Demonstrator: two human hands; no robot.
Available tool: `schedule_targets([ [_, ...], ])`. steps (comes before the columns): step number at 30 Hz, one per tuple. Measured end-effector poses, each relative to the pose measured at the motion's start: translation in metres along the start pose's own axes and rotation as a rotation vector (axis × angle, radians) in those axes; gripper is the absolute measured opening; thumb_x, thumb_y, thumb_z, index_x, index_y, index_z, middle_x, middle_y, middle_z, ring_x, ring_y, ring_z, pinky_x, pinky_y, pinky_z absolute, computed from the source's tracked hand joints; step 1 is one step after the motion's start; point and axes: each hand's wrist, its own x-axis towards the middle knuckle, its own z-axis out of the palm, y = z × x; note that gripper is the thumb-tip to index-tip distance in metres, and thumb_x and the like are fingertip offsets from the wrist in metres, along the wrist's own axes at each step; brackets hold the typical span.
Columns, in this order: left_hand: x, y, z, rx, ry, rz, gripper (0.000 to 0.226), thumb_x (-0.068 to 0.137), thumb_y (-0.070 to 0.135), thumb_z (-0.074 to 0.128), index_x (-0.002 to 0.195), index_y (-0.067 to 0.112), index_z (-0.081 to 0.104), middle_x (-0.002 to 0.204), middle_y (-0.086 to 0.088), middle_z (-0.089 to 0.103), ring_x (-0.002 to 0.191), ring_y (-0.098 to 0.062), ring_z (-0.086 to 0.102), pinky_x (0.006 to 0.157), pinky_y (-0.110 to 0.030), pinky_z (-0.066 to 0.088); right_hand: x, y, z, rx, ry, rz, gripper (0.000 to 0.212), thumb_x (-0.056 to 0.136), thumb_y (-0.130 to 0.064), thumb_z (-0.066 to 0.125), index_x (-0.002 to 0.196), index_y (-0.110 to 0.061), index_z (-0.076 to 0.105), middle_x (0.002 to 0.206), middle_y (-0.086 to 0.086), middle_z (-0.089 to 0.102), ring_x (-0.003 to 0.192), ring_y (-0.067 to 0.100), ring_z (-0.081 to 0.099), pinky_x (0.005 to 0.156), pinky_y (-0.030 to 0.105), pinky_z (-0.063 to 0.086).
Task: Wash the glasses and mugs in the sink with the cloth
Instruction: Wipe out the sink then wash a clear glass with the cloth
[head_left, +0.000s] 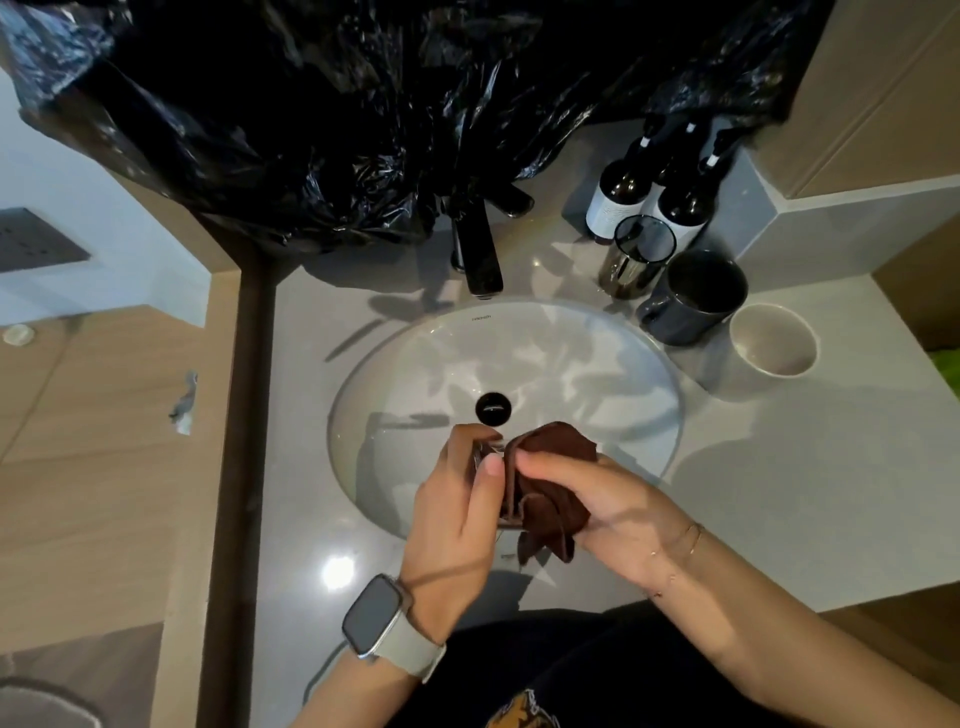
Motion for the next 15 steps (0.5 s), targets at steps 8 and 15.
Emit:
schedule_targets([
  [8,0.028,0.023,0.012,-0.574,0.023,-0.777,0.047,0.104,0.041,0.033,0.079,0.004,0.051,0.047,-0.002,0.051,0.040,-0.011,0.048,0.037,-0.016,0.035,0.005,0.012,-0.002,-0.362,0.190,-0.522,0.005,0.081,-0.010,0.075,0.084,-0.014,0.073,0.078,-0.001,0.074,0.078,0.011,0.070,0.069,0.022,0.055],
  [15,0.040,0.008,0.012,-0.996,-0.113,-1.046,0.067,0.098,0.048,0.030,0.056,0.005,0.058,0.056,-0.011,0.049,0.038,-0.015,0.033,0.044,-0.019,0.012,0.016,0.012,-0.024,-0.840,0.315,-0.618,0.027,0.072,-0.042,0.078,0.053,-0.027,0.066,0.048,-0.012,0.059,0.054,0.008,0.058,0.060,0.027,0.049],
])
